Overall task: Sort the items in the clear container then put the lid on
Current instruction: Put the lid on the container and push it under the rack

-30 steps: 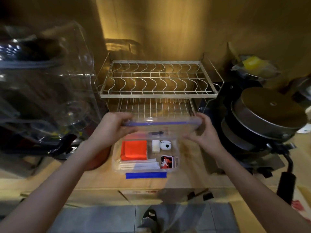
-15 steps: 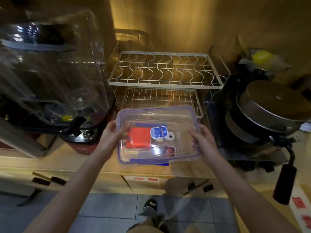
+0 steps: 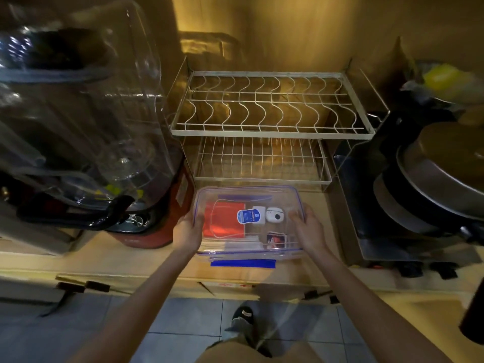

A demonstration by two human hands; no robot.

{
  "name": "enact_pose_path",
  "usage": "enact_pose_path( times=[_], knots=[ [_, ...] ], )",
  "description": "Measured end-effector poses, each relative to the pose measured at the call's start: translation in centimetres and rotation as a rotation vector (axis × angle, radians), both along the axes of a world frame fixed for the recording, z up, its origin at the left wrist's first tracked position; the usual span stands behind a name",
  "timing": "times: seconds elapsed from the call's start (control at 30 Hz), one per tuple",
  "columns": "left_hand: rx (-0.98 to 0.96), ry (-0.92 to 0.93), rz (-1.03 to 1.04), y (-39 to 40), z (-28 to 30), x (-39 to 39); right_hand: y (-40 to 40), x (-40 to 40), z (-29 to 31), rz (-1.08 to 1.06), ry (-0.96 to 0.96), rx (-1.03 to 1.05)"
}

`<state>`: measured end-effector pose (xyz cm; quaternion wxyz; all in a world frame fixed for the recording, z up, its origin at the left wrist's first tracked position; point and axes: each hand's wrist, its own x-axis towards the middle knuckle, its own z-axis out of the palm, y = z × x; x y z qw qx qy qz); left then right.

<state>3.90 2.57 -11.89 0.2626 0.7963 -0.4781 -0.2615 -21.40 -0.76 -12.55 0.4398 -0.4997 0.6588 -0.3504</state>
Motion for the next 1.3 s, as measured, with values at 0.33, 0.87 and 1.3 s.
enact_pose_path(
  times=[0.33,0.87,1.3],
  knots=[
    [0.058,-0.042,0.032,-0.4,-2.3,0.6,-0.2,1.0,-1.5,0.050,0.053,0.031],
    [0.149,0.074,0.108,-1.2,-2.6,-0.1,0.4,1.1,-2.2,0.038,0.064,0.069],
    [0.078,-0.001,0.099,-2.1,-4.1,-0.2,-4.8,2.2,-1.3,0.395,0.900,-0.178]
  ],
)
